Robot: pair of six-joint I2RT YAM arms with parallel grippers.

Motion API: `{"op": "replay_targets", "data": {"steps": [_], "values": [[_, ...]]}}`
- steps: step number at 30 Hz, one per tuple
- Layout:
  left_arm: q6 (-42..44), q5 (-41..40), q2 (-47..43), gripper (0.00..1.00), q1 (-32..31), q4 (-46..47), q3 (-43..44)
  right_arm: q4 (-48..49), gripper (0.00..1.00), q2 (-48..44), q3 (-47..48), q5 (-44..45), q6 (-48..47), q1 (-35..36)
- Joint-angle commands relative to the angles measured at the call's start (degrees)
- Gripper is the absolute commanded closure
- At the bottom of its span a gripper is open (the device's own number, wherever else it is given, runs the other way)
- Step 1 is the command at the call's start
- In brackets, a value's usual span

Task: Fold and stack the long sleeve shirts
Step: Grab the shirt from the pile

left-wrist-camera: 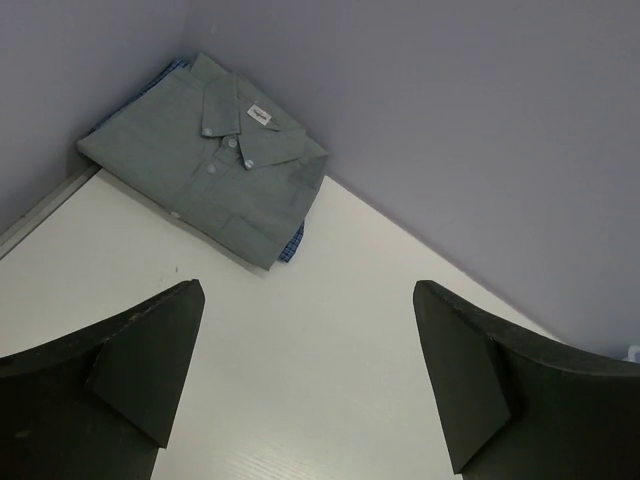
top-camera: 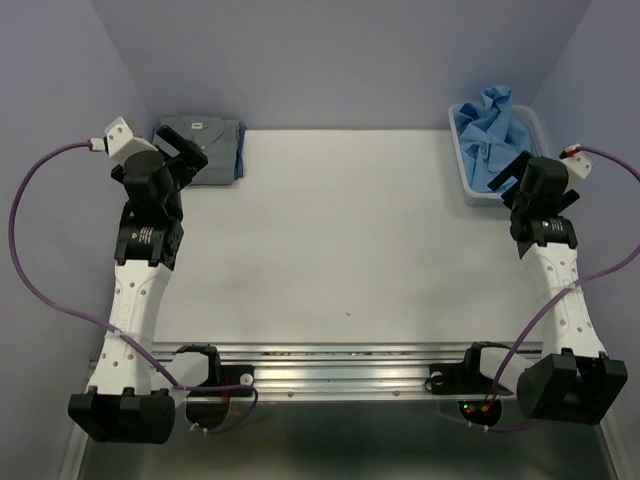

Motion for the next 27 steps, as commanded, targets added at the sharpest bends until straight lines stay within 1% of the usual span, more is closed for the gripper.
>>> {"op": "replay_targets", "data": {"steps": [1,2,4,5,6,8,9,10,12,13,14,16,17,20,21,22,24,25,26,27], "values": [[-0.05,-1.33,-2.22,0.01,0.02,2.55,1.34,1.60,0.00,-2.62,0.47,-0.91,0.38,-0.25],[0.04,-1.42,-2.23,0.01,0.02,2.64,1.51,2.39,0.00,-2.45,0.56,-1.53,-0.15,-0.25],[0.21,-1.25,-2.05,0.01,0.02,2.55,1.43,4.32,0.00,-0.44,1.61,-4.50,-4.96,-0.25],[0.21,-1.24,-1.96,0.01,0.02,2.55,1.43,4.94,0.00,0.80,2.31,-5.13,-4.98,-0.25],[0.21,-1.24,-2.05,0.01,0.02,2.64,1.34,4.51,0.00,2.20,4.93,-5.05,-6.81,-0.25],[0.21,-1.07,-1.96,0.01,0.02,2.46,1.08,3.37,0.00,8.61,9.24,-0.23,-7.53,-0.25],[0.04,-1.07,-1.96,0.01,0.02,2.64,0.99,2.50,0.00,11.41,13.96,0.22,-7.97,-1.03],[-0.22,-0.98,-1.87,0.01,0.02,2.73,0.90,2.05,0.00,17.62,16.53,-0.21,-8.50,-1.04],[-0.32,-0.80,-1.61,0.01,0.02,2.90,0.90,1.44,0.00,24.50,21.71,-2.31,-10.42,-2.70],[-0.40,-0.72,-1.44,0.01,0.02,2.99,0.90,0.22,0.00,28.19,27.74,-4.94,-11.13,-2.71],[-0.32,-0.54,-1.35,0.01,0.02,2.90,1.07,-0.49,0.00,35.71,30.94,-5.92,-12.09,-3.23],[-0.31,-0.63,-1.00,0.01,0.02,2.47,1.34,-5.13,0.00,43.48,38.31,-7.33,-12.98,-3.24],[-0.23,-0.98,-0.82,0.01,0.02,1.94,1.60,-6.20,0.00,50.40,45.14,-7.16,-13.68,-3.24],[-1.02,-2.21,-0.64,0.01,0.10,1.67,1.86,-8.31,0.00,59.75,53.44,-6.72,-14.39,-5.16],[-1.19,-2.65,-0.64,0.01,0.10,1.50,2.21,-11.80,0.00,65.87,60.17,-6.98,-13.95,-5.69],[-1.19,-2.48,-0.56,0.01,0.10,1.50,2.48,-13.23,0.00,68.72,63.54,-7.68,-14.04,-5.70],[-1.02,-2.56,-0.56,0.01,0.10,1.76,2.57,-13.42,0.00,72.95,67.43,-9.61,-15.52,-6.22],[-1.19,-2.65,-0.82,0.01,0.10,1.93,2.39,-13.33,0.00,76.36,70.23,-11.71,-16.05,-6.22],[-1.19,-3.00,-0.82,0.01,0.10,2.11,2.31,-13.33,0.00,77.87,71.74,-13.56,-16.49,-6.22],[-1.28,-3.26,-0.82,0.01,0.10,2.37,1.87,-13.24,0.15,79.11,73.14,-15.40,-17.98,-6.22]]}}
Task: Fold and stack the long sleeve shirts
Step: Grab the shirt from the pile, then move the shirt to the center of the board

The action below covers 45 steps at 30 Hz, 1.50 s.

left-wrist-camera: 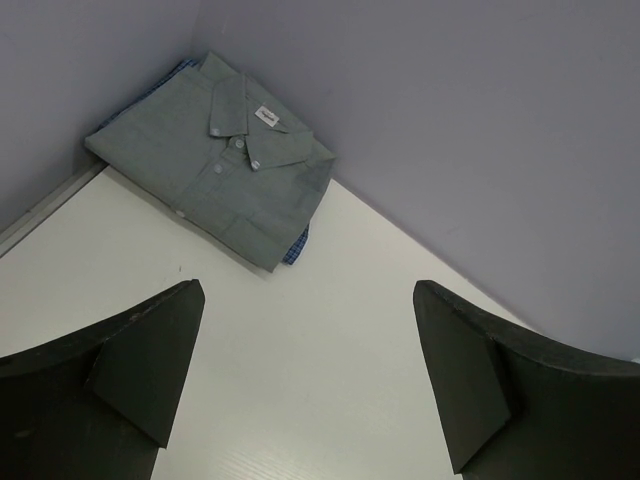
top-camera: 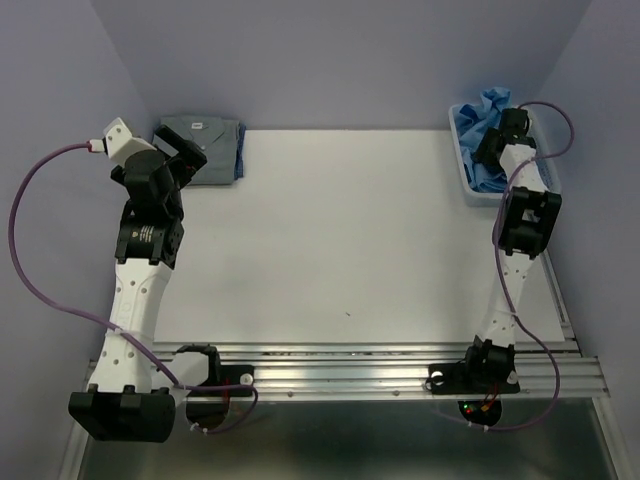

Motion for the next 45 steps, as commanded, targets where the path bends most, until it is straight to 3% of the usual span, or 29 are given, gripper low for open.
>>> {"op": "replay_targets", "data": {"steps": [1,3,4,9,13,15,19,22,24,28,31,35,38,40,42,43,45], "values": [[-0.39,-2.22,-0.75,0.01,0.10,2.51,1.93,-3.28,0.33,3.21,10.65,-7.26,-4.00,-0.80],[-0.56,-2.22,-0.49,0.01,0.10,2.85,2.10,-2.41,0.95,2.96,12.87,-8.24,-4.18,-0.80],[-0.65,-1.87,-0.32,0.01,0.10,3.21,2.11,0.04,0.99,1.56,12.97,-9.20,-4.36,-0.80],[-2.41,4.37,1.35,0.01,0.10,8.74,1.05,9.99,0.99,-14.08,9.10,-15.27,-5.41,0.95],[-1.53,4.99,2.76,0.01,0.10,7.96,2.90,14.28,0.99,-24.01,8.58,-14.39,-10.58,8.05],[-1.35,4.20,2.32,0.01,0.19,8.83,2.64,16.48,0.99,-29.01,5.87,-12.65,-15.48,15.52],[-0.21,2.45,1.27,0.01,0.10,9.63,2.28,18.77,0.99,-32.37,5.94,-14.29,-19.12,28.18],[0.14,-2.21,0.74,0.01,0.28,8.57,3.60,24.12,0.99,-34.58,6.63,-27.97,-15.54,34.42],[0.23,-3.01,0.57,0.01,0.45,8.75,4.39,25.45,0.99,-33.53,10.40,-31.25,-13.78,39.16],[1.11,-1.60,0.48,0.01,0.81,8.31,5.27,36.22,0.99,-30.80,17.09,-45.91,-4.90,42.52],[1.11,-2.13,0.04,0.01,1.25,6.99,5.36,42.40,0.99,-32.37,14.74,-46.74,-0.76,42.53],[0.85,-3.97,-0.66,0.01,1.60,5.93,4.75,43.39,0.99,-37.29,4.91,-38.96,-1.19,42.53],[0.76,-3.19,-0.23,0.01,1.69,6.02,4.04,39.10,0.99,-42.74,-6.95,-28.86,-3.73,41.83],[-0.12,-2.92,0.82,0.01,1.69,4.71,3.69,34.72,0.94,-47.81,-19.41,-22.86,-4.44,40.77],[-0.74,-2.40,1.70,0.01,1.77,3.22,2.90,33.12,0.82,-51.52,-30.04,-18.01,-3.14,37.54],[-0.91,-1.96,2.66,0.01,1.69,2.95,2.55,32.59,0.76,-54.33,-40.10,-16.69,-2.17,36.12],[-1.79,-0.12,3.81,0.01,1.77,0.94,1.85,29.70,0.62,-55.58,-47.73,-15.63,2.20,30.00]]}}
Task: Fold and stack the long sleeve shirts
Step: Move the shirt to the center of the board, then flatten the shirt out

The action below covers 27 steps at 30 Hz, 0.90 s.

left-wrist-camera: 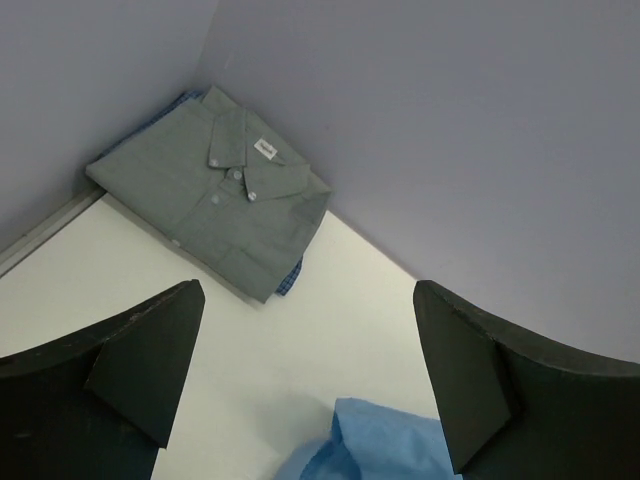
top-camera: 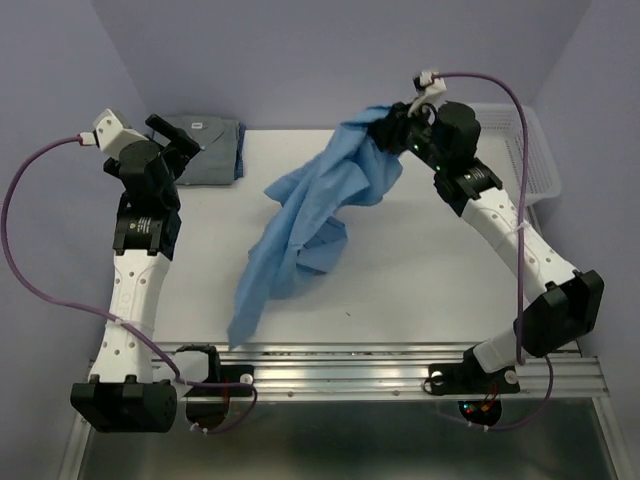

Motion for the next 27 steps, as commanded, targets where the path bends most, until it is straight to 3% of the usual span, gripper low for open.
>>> {"op": "replay_targets", "data": {"steps": [1,2,3,4,5,12,18,27], "values": [[-1.18,2.84,2.50,0.01,0.27,-2.68,-1.43,-6.85,0.55,-3.69,-14.44,9.97,6.38,-11.14],[-1.27,4.33,3.64,0.01,0.27,-3.03,-1.79,-8.71,0.43,-3.52,-18.21,9.80,7.18,-13.26],[-1.62,7.13,4.09,0.01,0.27,-4.08,-2.66,-10.99,0.09,-3.00,-19.03,10.84,7.62,-15.54],[-1.79,8.98,4.70,0.01,0.18,-4.70,-3.19,-14.67,0.00,-2.82,-19.47,13.81,6.49,-15.56],[-1.45,13.44,5.49,0.01,0.18,-5.32,-4.67,-15.92,0.00,-2.73,-19.91,17.58,4.74,-15.56],[-0.04,33.93,7.25,0.01,-1.84,-10.58,-16.26,-19.62,0.00,-5.19,-20.53,16.83,-1.25,-15.56],[-1.52,41.50,6.20,0.01,-14.40,-14.38,-27.18,-17.61,0.00,-3.35,-20.09,15.07,-0.55,-15.56],[-13.92,52.42,-1.00,0.01,-24.94,-4.80,-37.91,-18.30,0.00,0.52,-19.92,23.15,1.38,-15.56]]}}
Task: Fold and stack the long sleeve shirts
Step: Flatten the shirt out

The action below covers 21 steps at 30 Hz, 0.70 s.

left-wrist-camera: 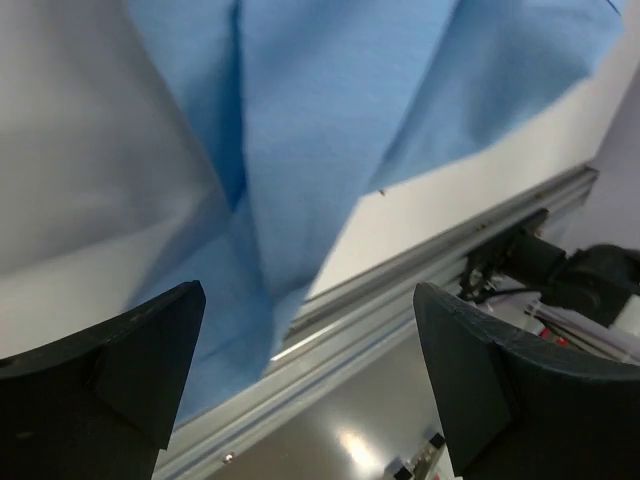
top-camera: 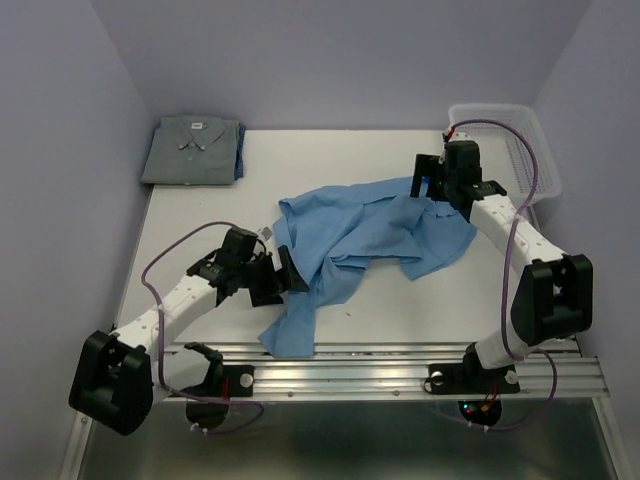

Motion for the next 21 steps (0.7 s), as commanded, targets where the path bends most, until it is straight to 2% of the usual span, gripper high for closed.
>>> {"op": "replay_targets", "data": {"steps": [1,3,6,7,8,9,11,12,15,19,21], "values": [[-6.16,6.63,-4.59,0.01,-3.69,6.05,-1.32,0.67,0.00,1.24,2.11,5.14,1.14,-0.07],[-6.17,6.81,-4.07,0.01,-4.40,4.65,-1.59,0.58,0.00,1.42,2.12,5.41,1.58,-0.07],[-4.41,5.32,-0.91,0.18,-5.45,2.37,-0.54,0.49,0.00,1.60,1.77,5.50,2.11,-0.07],[-3.80,5.31,0.23,0.32,-5.80,2.09,-0.01,0.31,0.00,1.68,1.33,5.85,2.55,-0.07],[-3.36,5.23,2.07,0.41,-7.02,2.18,0.43,0.31,0.00,1.34,1.06,6.02,2.73,-0.07],[-3.27,4.70,2.78,0.63,-7.82,2.00,1.13,0.31,0.00,1.25,0.71,6.81,3.16,-0.07],[-1.96,3.82,4.98,0.93,-9.06,0.43,2.27,-0.04,0.00,0.63,0.10,7.34,3.43,-0.07],[-1.08,1.64,5.51,1.00,-9.23,-3.06,3.32,-0.47,0.00,0.37,0.01,8.04,3.69,-0.07],[1.64,-5.12,5.43,1.00,-9.15,-11.76,11.91,-2.76,0.00,-1.21,-1.66,9.71,5.97,-0.07],[2.61,-5.76,2.44,1.00,-8.71,-13.02,19.74,-8.89,0.00,-3.23,-4.82,14.63,9.39,-0.07],[4.89,-6.11,2.88,1.00,-7.22,-16.60,23.88,-10.58,0.00,-3.94,-6.75,17.00,10.63,-0.77]]}}
